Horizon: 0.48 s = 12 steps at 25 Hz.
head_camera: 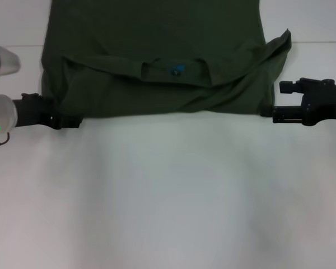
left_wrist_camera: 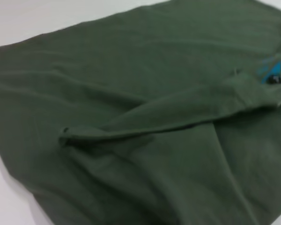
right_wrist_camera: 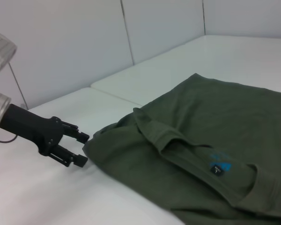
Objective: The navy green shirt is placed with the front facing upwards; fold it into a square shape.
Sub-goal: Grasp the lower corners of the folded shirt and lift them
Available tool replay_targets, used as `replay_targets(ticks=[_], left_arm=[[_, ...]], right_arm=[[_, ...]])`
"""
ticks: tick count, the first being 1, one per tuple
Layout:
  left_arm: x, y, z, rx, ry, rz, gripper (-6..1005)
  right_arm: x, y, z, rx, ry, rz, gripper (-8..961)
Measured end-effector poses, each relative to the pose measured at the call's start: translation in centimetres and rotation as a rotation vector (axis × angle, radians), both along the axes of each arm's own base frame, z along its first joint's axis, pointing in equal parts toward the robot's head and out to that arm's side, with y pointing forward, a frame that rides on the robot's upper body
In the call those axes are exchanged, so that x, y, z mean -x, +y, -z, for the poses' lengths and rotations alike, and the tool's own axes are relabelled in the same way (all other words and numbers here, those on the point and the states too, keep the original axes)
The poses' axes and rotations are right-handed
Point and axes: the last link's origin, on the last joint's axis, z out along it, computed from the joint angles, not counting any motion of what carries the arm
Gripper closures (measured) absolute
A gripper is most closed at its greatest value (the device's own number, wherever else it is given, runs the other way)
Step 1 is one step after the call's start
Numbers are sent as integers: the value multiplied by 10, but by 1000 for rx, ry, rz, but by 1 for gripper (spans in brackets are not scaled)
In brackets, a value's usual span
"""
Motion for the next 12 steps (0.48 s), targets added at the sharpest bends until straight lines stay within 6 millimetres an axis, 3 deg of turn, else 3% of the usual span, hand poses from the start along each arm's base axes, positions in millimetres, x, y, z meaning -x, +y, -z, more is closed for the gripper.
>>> replay_targets(ticks=[12], left_arm=[[-3, 7, 4, -28, 24, 3, 90]], right_arm=[[0, 2, 3, 2, -4, -4, 61]])
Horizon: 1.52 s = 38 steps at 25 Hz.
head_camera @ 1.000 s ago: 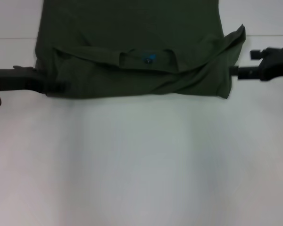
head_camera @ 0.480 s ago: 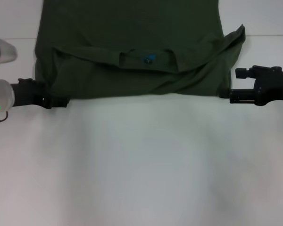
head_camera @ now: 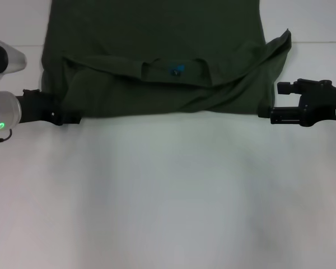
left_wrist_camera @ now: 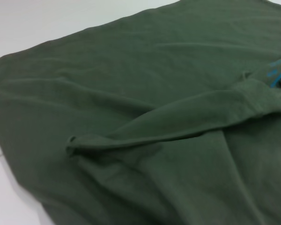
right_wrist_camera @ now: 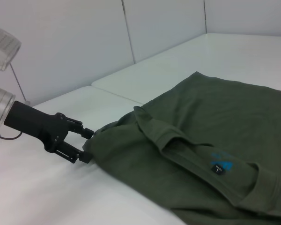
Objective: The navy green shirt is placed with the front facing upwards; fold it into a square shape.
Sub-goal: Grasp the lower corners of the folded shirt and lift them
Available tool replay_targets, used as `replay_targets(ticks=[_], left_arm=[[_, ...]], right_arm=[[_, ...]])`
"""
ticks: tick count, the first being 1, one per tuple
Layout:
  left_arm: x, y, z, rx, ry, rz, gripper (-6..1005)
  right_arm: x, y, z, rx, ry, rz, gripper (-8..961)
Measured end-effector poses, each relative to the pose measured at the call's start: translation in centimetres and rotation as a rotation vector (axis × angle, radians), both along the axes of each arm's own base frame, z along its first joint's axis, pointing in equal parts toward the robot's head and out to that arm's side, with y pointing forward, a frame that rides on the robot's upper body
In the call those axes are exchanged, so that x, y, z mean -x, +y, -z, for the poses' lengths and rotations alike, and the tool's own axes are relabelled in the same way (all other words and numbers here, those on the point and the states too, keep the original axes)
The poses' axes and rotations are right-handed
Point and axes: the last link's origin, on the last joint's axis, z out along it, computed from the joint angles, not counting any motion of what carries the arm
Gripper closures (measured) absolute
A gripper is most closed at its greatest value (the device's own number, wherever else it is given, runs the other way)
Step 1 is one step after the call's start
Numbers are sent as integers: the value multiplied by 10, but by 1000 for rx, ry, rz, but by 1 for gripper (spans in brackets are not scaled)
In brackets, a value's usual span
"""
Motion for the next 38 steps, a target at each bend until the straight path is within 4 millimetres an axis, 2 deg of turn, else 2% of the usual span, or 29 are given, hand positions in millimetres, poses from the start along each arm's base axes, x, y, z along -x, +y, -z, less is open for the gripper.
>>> replay_targets(ticks=[6, 12, 17, 28, 31, 38], left_arm=[[11, 2, -2, 18, -6, -53, 125], [5, 3, -2, 31, -8, -30, 339], [1, 3, 2, 50, -3, -9, 583], [-2, 2, 3, 70, -15, 0, 815], [-4, 0, 5, 90, -25, 3, 974], [-9, -7, -1, 144, -58, 18, 973]], right_arm=[[-2, 1, 1, -7, -1, 6, 65], [-2, 1, 1, -8, -4, 3, 69], [-3, 0, 3, -2, -1, 5, 72], [-8, 2, 3, -24, -2, 25, 80], [-12, 2, 3, -37, -2, 46, 82], [-23, 1, -4, -55, 28, 137, 87]])
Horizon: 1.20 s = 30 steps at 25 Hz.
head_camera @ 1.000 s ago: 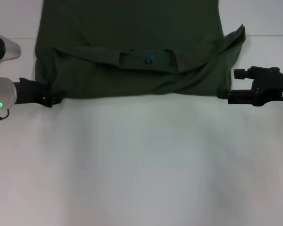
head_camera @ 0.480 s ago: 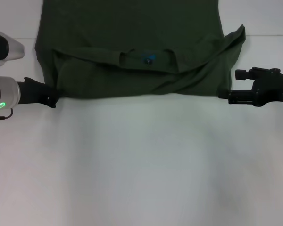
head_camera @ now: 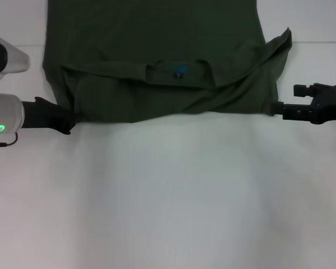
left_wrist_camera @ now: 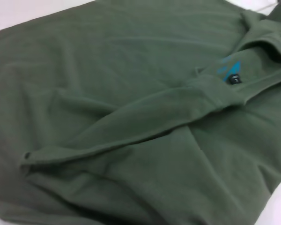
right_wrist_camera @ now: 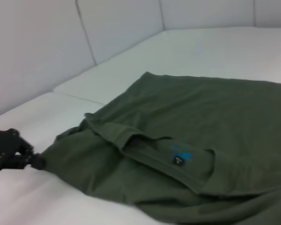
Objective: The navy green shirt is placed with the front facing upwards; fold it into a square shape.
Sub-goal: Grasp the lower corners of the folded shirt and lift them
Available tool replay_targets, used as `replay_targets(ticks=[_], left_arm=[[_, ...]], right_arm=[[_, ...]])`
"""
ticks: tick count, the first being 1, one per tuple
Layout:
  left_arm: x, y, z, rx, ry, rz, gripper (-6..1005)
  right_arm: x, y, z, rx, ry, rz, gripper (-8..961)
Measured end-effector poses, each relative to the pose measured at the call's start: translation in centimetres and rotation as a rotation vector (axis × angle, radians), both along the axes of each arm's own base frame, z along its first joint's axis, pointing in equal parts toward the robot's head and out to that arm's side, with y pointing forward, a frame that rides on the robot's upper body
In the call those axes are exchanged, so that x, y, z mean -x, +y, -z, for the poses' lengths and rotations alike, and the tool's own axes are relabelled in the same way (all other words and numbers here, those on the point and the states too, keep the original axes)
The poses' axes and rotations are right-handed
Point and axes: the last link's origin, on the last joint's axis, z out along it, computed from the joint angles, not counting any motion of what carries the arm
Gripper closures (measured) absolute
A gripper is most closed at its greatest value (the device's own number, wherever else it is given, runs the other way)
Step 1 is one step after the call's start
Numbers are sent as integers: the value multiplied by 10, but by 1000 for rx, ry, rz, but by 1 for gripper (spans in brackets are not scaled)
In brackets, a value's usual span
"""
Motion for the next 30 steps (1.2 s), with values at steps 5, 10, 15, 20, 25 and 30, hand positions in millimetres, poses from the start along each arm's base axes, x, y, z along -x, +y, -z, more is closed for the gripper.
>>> replay_targets(ticks=[5, 10, 15, 20, 25, 30], left_arm=[[0, -3, -4, 5, -14, -3, 973], [-1, -4, -4, 17, -9, 0, 973], [-3, -5, -1, 35, -11, 11, 974], [-2, -7, 0, 40, -12, 10, 974], [-2, -8, 2, 39, -11, 7, 974], [-3, -8, 3, 41, -12, 11, 974]], right_arm=[[-7, 2, -14, 6, -8, 104, 90], [-3, 11, -34, 29, -62, 241, 94], [2, 25, -49, 61, -97, 363, 97], [1, 40, -45, 82, -96, 411, 101], [-6, 55, -22, 105, -136, 434, 104], [-9, 63, 0, 102, -169, 419, 107]])
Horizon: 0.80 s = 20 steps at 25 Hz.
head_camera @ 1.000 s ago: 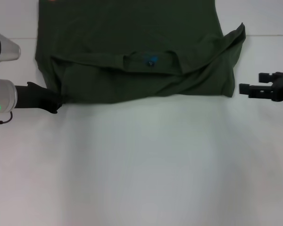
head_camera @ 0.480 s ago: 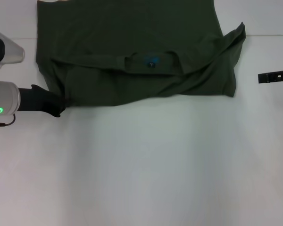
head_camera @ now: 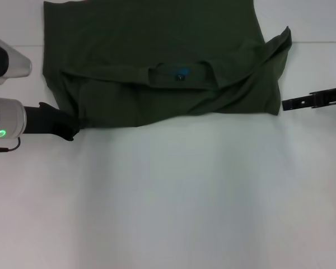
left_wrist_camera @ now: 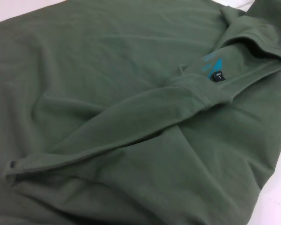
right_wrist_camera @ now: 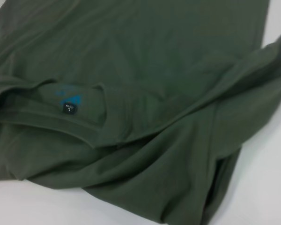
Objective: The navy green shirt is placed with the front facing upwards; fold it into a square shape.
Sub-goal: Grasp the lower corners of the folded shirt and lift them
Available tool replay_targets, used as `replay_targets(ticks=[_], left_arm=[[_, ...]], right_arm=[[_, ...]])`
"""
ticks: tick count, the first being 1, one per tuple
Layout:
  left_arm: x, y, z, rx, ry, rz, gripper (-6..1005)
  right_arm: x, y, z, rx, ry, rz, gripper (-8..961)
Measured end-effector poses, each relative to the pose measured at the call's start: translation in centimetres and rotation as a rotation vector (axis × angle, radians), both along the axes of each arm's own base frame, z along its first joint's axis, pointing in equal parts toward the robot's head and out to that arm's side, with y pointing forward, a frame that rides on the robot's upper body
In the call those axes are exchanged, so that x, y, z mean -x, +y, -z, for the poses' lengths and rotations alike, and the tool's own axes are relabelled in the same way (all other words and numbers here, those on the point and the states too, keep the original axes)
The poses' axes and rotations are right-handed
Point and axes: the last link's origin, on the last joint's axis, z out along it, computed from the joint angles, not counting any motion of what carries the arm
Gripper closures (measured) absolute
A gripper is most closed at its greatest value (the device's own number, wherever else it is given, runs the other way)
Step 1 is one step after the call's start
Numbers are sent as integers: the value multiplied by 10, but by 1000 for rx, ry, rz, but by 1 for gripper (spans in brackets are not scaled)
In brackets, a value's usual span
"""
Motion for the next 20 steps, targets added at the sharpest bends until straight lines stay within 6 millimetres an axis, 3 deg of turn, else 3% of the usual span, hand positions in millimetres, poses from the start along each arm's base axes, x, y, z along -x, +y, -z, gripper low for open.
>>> replay_targets(ticks=[12, 20], left_arm=[[-1, 1, 2, -3, 1, 1, 972], [-1, 1, 4, -8, 3, 1, 972]], right_arm=[[8, 3, 36, -4, -16, -57, 116], [5, 3, 43, -12, -35, -52, 121]])
